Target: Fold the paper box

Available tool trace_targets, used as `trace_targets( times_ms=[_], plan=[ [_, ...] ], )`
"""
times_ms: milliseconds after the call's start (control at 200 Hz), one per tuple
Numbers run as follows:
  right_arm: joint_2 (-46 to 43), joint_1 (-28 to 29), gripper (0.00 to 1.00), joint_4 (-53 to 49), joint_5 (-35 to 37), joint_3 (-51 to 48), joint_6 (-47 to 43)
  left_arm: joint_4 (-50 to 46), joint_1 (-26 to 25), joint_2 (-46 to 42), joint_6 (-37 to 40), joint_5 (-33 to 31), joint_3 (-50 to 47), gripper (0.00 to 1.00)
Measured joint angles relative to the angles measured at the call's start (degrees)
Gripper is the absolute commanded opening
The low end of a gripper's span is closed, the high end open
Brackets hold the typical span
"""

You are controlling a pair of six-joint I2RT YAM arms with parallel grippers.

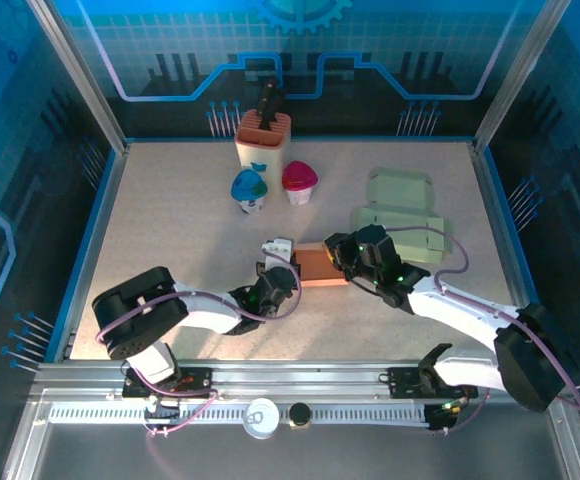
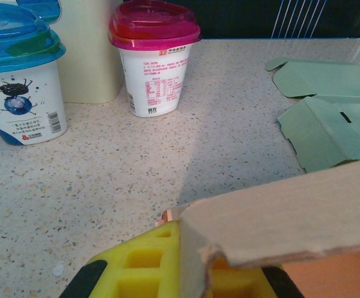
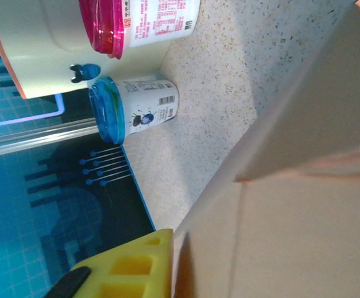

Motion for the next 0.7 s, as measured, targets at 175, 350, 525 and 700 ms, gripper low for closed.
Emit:
trace_targets(
  times_ms=[175, 350, 525, 700],
  plan=[
    [-0.5, 0.0, 0.08, 1.7, -0.7, -1.8, 0.9, -1.0, -0.5, -0.1, -1.7, 0.6, -0.6, 0.27],
    [-0.7, 0.0, 0.06, 2.5, -1.4, -4.1, 1.5, -5.6, -1.4, -4.6, -4.7, 2.8, -3.4, 0.43],
    [-0.7, 0.0, 0.06, 4.3, -1.4, -4.8, 1.9, -14.3, -2.7, -13.4, -7.9, 5.5, -3.5, 0.53],
    [-0.7, 0.0, 0.06, 5.1, -1.8, -6.0, 1.9, -24.2, -3.4, -24.1, -13.6, 8.1, -3.4, 0.6]
  ],
)
